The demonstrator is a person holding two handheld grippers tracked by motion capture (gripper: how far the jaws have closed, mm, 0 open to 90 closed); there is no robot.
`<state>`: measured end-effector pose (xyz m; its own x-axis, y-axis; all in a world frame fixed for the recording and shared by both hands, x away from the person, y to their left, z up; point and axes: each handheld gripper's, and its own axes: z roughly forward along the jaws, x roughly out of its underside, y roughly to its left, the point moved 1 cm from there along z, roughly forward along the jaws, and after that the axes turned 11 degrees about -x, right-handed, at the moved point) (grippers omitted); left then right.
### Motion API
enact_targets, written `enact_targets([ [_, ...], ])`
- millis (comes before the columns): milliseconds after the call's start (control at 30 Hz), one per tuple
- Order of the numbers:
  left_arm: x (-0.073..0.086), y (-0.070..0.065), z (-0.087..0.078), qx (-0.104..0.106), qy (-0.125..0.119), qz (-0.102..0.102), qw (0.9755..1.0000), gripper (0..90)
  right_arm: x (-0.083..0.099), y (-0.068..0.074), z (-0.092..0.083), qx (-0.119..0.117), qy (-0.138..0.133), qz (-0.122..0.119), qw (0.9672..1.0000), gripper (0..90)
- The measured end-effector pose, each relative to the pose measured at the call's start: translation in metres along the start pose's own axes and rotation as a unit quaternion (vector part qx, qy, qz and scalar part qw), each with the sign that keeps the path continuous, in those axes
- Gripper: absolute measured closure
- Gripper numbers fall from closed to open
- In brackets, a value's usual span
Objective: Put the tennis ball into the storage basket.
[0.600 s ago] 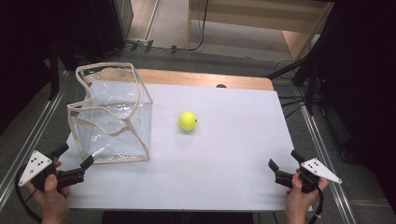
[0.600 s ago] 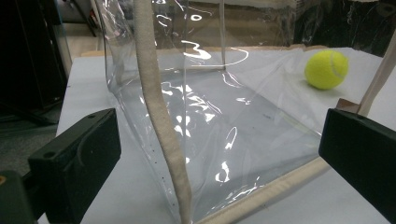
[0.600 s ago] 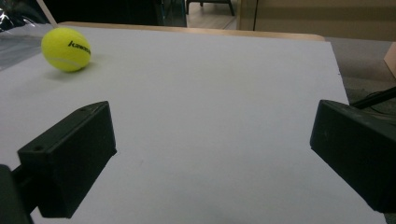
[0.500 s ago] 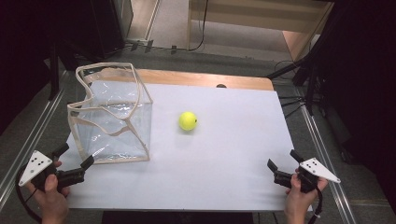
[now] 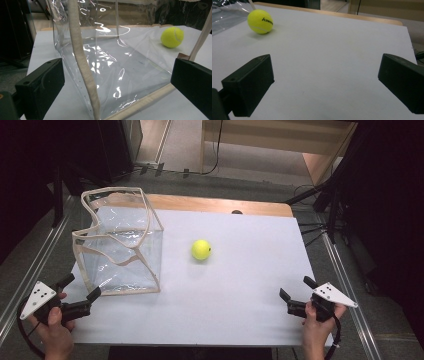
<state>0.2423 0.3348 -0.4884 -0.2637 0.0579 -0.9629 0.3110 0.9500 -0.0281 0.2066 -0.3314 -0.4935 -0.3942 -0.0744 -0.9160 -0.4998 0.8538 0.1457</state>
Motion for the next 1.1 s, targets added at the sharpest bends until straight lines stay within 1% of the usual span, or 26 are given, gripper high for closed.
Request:
enact_targets([
  [67,0.0,0.0,0.0,0.004,-0.002,-0.004,1.0,0.0,-0.003,0.001,0.003,-0.003,0.003,-0.005,1.0,0.0],
  [167,0.0,-0.001,0.0,0.006,-0.004,-0.003,1.0,0.0,-0.008,0.002,0.007,-0.007,0.006,-0.006,0.9999,0.0],
  [200,0.0,-0.001,0.0,0.008,-0.004,-0.002,1.0,0.0,-0.01,0.002,0.008,-0.009,0.007,-0.011,0.9999,0.0],
  [267,0.0,-0.002,-0.001,0.011,-0.006,0.002,0.9999,0.0,-0.015,0.002,0.012,-0.014,0.01,-0.013,0.9998,0.0],
  [367,-0.001,-0.001,-0.001,0.008,-0.004,0.003,1.0,0.0,-0.02,0.003,0.017,-0.015,0.018,-0.014,0.9996,0.0],
  [467,-0.001,-0.001,0.0,0.006,-0.002,0.004,1.0,0.0,-0.026,0.003,0.021,-0.02,0.02,-0.018,0.9994,0.0],
  [567,0.0,-0.001,0.0,0.006,-0.001,0.003,1.0,0.0,-0.03,0.003,0.023,-0.022,0.025,-0.017,0.9993,0.0],
  [633,0.0,-0.002,0.0,0.006,-0.001,0.004,1.0,0.0,-0.036,0.004,0.028,-0.024,0.031,-0.022,0.999,0.0],
  [700,0.0,-0.002,0.0,0.005,0.0,0.006,1.0,0.0,-0.037,0.004,0.03,-0.027,0.032,-0.023,0.9988,0.0],
  [733,0.0,-0.002,0.001,0.003,0.002,0.008,1.0,0.0,-0.039,0.004,0.033,-0.03,0.037,-0.024,0.9986,0.0],
  [867,0.0,-0.002,0.001,0.002,0.002,0.008,1.0,0.0,-0.042,0.003,0.038,-0.036,0.036,-0.024,0.9984,0.0],
  [1100,-0.001,-0.002,0.001,0.001,0.005,0.01,0.9999,0.0,-0.051,0.006,0.05,-0.045,0.05,-0.03,0.9973,0.0],
])
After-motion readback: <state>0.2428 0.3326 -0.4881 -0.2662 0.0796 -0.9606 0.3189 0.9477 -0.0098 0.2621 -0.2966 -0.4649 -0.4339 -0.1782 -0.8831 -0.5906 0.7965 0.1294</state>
